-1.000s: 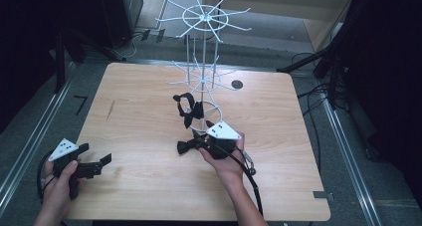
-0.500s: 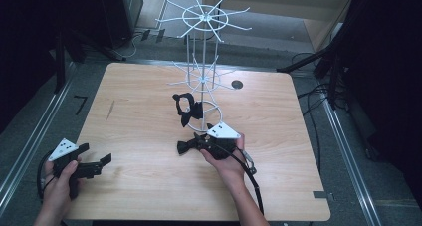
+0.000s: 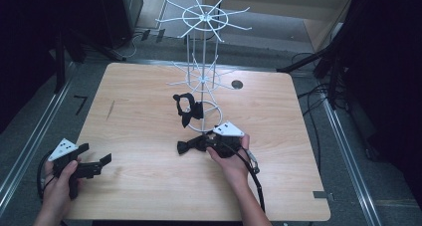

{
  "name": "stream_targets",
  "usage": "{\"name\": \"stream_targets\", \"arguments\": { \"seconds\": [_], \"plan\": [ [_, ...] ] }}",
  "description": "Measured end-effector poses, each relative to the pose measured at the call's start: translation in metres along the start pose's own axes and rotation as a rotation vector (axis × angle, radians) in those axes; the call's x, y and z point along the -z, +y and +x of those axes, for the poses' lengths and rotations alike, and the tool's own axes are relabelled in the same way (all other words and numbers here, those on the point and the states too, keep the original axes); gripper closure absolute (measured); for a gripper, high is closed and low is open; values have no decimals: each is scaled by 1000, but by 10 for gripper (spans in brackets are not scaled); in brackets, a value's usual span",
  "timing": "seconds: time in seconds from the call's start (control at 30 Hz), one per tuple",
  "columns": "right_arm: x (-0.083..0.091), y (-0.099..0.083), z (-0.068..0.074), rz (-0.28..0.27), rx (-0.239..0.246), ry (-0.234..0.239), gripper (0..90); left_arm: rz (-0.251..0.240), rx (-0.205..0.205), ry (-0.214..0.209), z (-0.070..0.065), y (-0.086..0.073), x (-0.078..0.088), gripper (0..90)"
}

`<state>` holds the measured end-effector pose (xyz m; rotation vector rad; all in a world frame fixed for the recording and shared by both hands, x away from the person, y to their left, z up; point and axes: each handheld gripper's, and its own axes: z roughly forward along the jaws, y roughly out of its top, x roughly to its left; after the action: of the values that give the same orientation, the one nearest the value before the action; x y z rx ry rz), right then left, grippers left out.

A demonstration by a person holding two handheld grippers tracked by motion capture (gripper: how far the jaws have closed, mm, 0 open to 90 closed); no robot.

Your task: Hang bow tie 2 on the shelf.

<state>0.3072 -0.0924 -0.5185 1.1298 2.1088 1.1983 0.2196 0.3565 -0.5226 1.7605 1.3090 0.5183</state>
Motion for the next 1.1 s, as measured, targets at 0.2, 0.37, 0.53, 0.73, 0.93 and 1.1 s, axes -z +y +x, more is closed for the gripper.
{"name": "stream_targets", "arguments": {
  "seconds": [0.2, 0.37, 0.53, 0.73, 0.93, 1.1],
  "plan": [
    [-2, -6, -11, 34, -28, -44, 516, 0, 0, 1, 0, 0, 0, 0],
    [-6, -12, -15, 69, -41, -64, 522, 0, 0, 1, 0, 0, 0, 0],
    [-10, -19, -20, 115, -70, -78, 589, 0, 1, 0, 0, 0, 0, 0],
    [-12, -22, -22, 140, -77, -84, 670, 0, 0, 1, 0, 0, 0, 0],
    [-11, -22, -21, 146, -79, -65, 827, 0, -2, 4, 0, 0, 0, 0],
    [-9, -22, -19, 149, -62, -66, 899, -1, -3, 6, -1, 0, 0, 0]
  ]
}}
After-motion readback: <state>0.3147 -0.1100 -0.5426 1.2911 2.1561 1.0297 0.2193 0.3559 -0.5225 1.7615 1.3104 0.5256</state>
